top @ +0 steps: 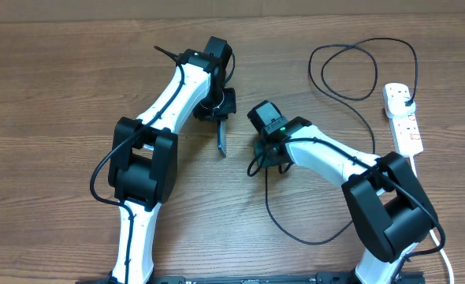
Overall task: Plug charger to phone and switch on socket
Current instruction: 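Lower the right gripper onto the black USB-C plug and grasp it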
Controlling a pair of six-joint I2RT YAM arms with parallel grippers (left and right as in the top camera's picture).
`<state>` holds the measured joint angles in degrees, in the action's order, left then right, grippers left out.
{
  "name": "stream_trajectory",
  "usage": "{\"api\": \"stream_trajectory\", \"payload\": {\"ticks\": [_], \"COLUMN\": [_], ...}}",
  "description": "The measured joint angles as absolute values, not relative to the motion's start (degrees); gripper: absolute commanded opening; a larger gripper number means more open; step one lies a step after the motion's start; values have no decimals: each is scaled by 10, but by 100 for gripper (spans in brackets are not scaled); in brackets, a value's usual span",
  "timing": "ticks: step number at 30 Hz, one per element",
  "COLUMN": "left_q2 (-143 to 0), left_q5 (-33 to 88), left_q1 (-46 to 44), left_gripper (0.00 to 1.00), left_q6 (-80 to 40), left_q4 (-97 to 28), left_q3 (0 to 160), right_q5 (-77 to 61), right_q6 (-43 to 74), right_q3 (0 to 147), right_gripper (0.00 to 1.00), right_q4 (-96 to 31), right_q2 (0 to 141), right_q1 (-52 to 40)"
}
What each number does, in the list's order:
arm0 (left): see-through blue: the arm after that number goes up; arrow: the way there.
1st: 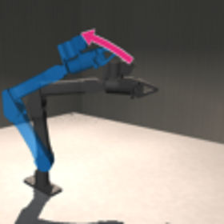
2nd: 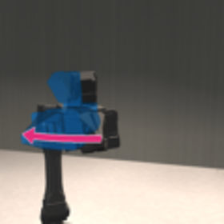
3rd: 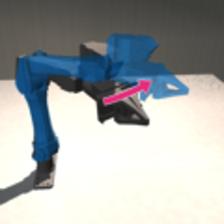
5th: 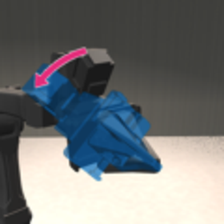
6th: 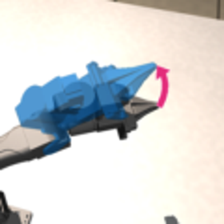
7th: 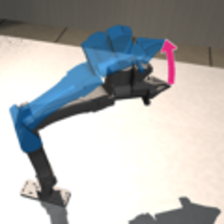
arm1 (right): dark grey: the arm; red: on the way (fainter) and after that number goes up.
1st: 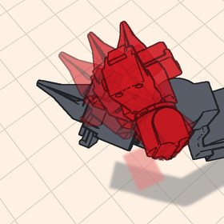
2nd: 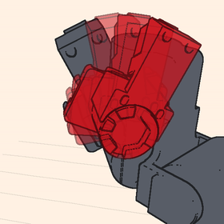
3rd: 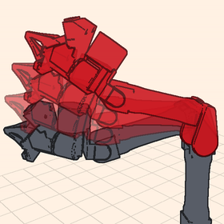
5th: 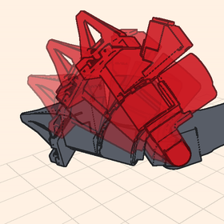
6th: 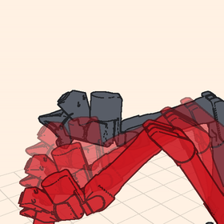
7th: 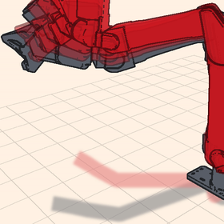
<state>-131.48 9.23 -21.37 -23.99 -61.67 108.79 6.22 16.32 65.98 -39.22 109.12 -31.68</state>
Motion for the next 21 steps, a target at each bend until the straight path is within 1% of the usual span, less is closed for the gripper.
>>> {"api": "stream_trajectory", "payload": {"ticks": [3, 4, 7, 8, 9, 11, 17, 21], "left_q2": [-1315, -1315, -1315, -1315, -1315, -1315, -1315, -1315], "left_q5": [93, 93, 93, 93, 93, 93, 105, 175], "left_q1": [-214, -214, -214, -214, -214, -214, -213, -206], "left_gripper": [9, 9, 9, 8, 7, 4, 4, 4], "left_q6": [-240, -240, -240, -240, -240, -240, -240, -230], "left_q4": [-617, -617, -617, -617, -617, -617, -616, -586], "left_q3": [1088, 1088, 1088, 1088, 1088, 1088, 1088, 1084], "right_q5": [45, 39, 29, 29, 29, 27, 11, -39], "right_q6": [170, 176, 197, 200, 201, 208, 210, 187], "right_q3": [660, 660, 660, 660, 660, 660, 662, 665], "right_gripper": [21, 18, 15, 11, 4, 4, 4, 4], "right_q4": [-388, -387, -387, -387, -387, -386, -394, -411], "right_q2": [1091, 1091, 1091, 1091, 1091, 1091, 1091, 1091], "right_q1": [-297, -292, -285, -285, -285, -284, -276, -247]}}
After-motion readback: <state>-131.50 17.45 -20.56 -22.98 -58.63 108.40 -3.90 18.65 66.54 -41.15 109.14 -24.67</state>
